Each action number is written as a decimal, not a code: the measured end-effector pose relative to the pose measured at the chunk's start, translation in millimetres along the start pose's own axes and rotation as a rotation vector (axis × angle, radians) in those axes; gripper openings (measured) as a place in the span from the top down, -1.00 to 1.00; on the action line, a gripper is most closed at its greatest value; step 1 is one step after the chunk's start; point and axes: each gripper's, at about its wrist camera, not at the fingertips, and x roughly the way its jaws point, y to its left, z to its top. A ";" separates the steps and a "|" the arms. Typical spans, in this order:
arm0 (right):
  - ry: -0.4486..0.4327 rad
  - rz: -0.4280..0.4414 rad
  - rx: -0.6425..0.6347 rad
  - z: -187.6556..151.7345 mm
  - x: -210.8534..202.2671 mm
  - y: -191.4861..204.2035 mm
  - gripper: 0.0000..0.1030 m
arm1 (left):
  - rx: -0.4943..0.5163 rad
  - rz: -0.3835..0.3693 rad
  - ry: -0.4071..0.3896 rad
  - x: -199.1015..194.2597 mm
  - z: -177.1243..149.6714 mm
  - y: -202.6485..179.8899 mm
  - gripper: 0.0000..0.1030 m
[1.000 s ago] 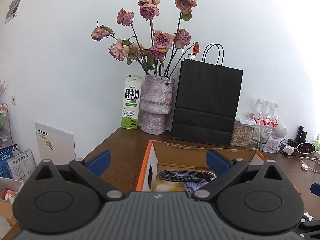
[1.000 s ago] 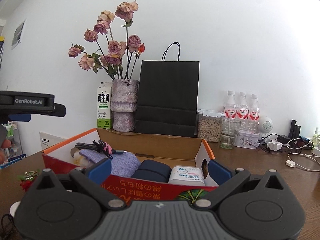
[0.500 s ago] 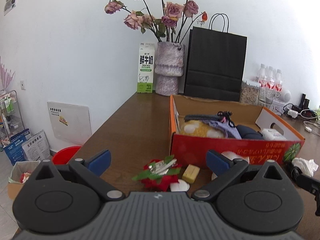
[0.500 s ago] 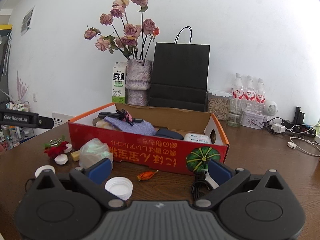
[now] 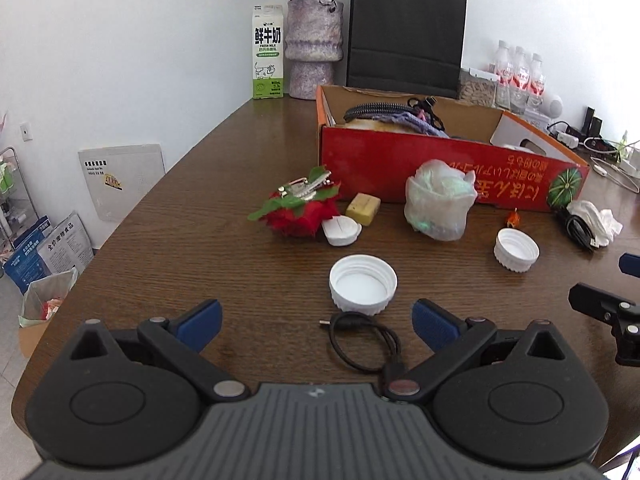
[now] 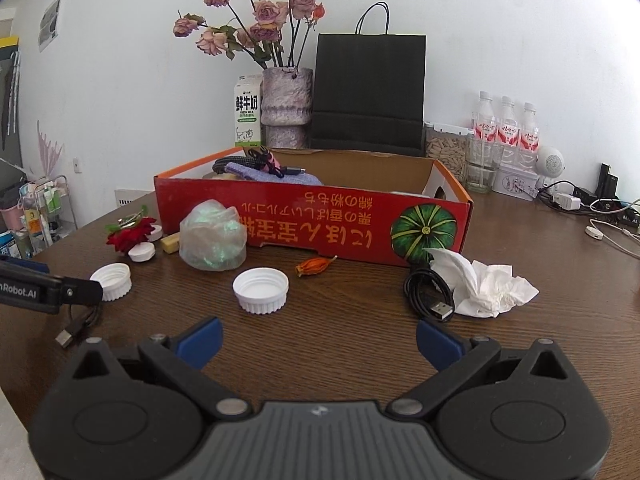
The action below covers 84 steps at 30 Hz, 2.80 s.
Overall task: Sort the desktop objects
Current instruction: 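Move both tools out of the box back over the table, then grasp the small black USB cable with the left tool, then grasp a white bottle cap with the right tool while the left tool holds the USB cable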
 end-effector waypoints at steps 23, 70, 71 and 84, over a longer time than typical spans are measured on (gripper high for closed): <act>0.044 -0.014 -0.009 -2.9 8.1 1.0 -1.00 | 0.056 -0.035 0.019 -11.2 -10.7 -13.8 -0.19; 0.150 0.046 -0.038 43.3 52.9 33.9 -0.86 | -0.078 -0.032 -0.095 -21.7 -4.5 24.7 0.29; 0.151 0.046 -0.042 44.7 55.5 34.5 -0.82 | -0.079 -0.033 -0.095 -21.5 -4.6 25.2 0.29; 0.181 0.060 -0.059 43.4 75.2 41.5 -0.12 | -0.083 -0.033 -0.098 -20.5 -3.6 28.8 0.29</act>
